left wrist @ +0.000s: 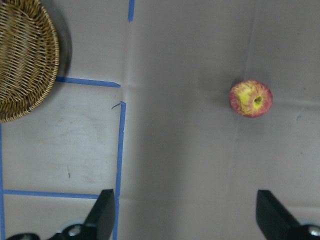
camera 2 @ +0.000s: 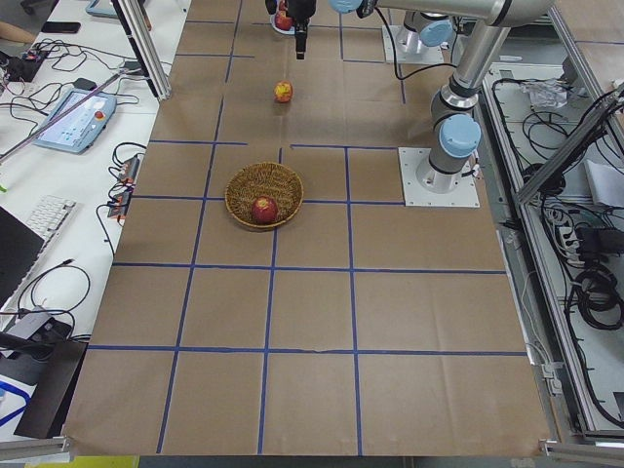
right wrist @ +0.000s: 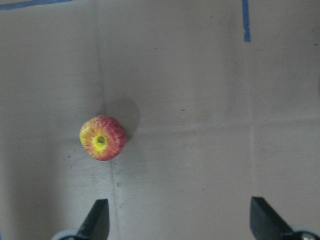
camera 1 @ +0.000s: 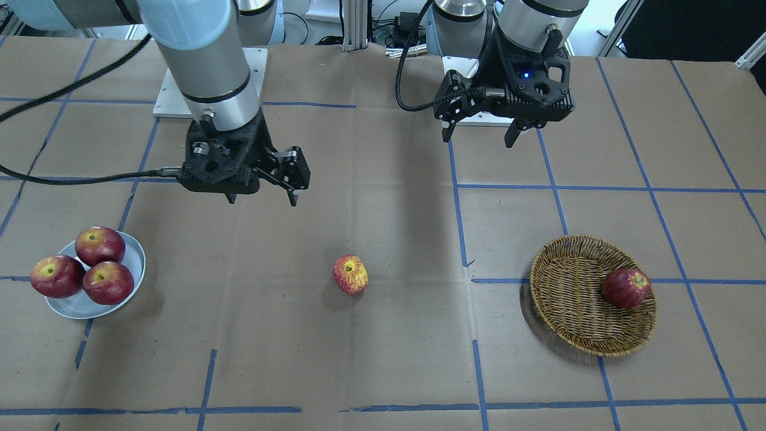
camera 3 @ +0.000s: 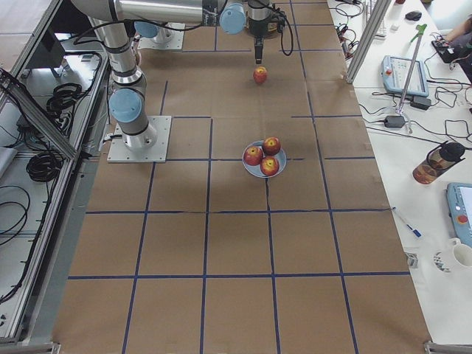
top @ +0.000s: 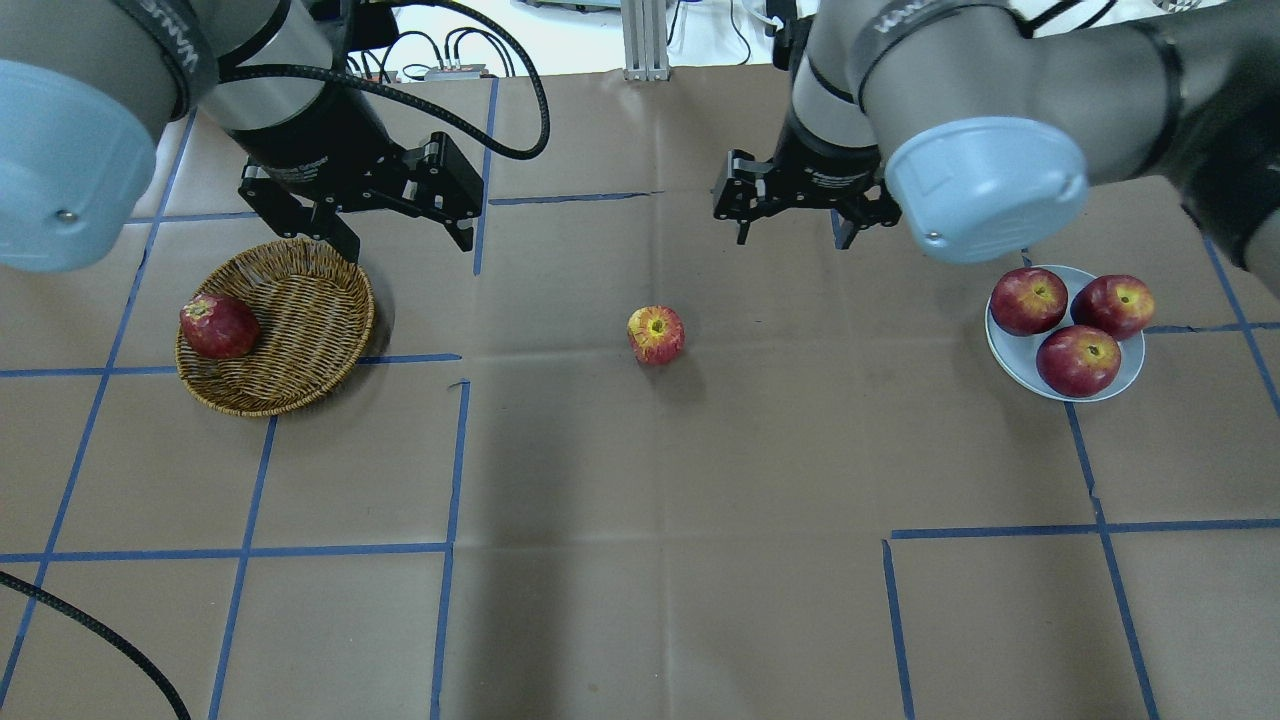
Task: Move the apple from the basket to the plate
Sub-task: 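Lower the right gripper onto the apple while the left arm withdraws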
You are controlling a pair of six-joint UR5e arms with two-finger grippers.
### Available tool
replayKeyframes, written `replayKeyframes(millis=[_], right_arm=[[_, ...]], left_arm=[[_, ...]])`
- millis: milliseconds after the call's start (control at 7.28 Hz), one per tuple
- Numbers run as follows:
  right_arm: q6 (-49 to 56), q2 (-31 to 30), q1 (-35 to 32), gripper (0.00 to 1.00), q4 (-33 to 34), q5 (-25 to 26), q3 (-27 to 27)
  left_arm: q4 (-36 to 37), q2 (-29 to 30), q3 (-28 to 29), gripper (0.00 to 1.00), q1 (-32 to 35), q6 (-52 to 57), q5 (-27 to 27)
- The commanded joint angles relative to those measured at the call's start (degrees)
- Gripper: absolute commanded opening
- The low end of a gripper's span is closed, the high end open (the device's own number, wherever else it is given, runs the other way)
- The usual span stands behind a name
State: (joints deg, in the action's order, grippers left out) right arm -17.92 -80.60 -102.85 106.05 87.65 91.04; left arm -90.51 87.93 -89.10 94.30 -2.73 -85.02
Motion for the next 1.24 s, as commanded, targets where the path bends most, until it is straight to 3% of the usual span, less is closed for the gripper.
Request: replayKeyframes(millis=[0,412,550,687,1099], right_arm=[[-9.8,8.7,-7.2,1.0,6.1,0.9,-3.2],[-10.1,16.4,-9.7,1.0,16.4,3.1,-0.4],[-10.0,17.3,-9.7,1.0,21.1,3.2,2.9],[-10.0,18.0,-9.7,1.0,25.5,3.9,5.3],[-10.0,22.4,-9.8,1.0,29.2,3.8,6.1]], left_arm=[[-1.8,-1.6,-1.6,0.99,-2.3,6.8,-0.1],[-1.8,-1.7,-5.6,0.99,-5.3,9.2,-0.6],[-1.8,-1.9,-5.6,0.99,-5.2,9.1,-5.9],[-1.7,-1.8,-5.6,0.99,-5.1,8.9,-7.6],[-1.6,-0.5,-5.4,0.99,-4.5,7.9,-6.0]])
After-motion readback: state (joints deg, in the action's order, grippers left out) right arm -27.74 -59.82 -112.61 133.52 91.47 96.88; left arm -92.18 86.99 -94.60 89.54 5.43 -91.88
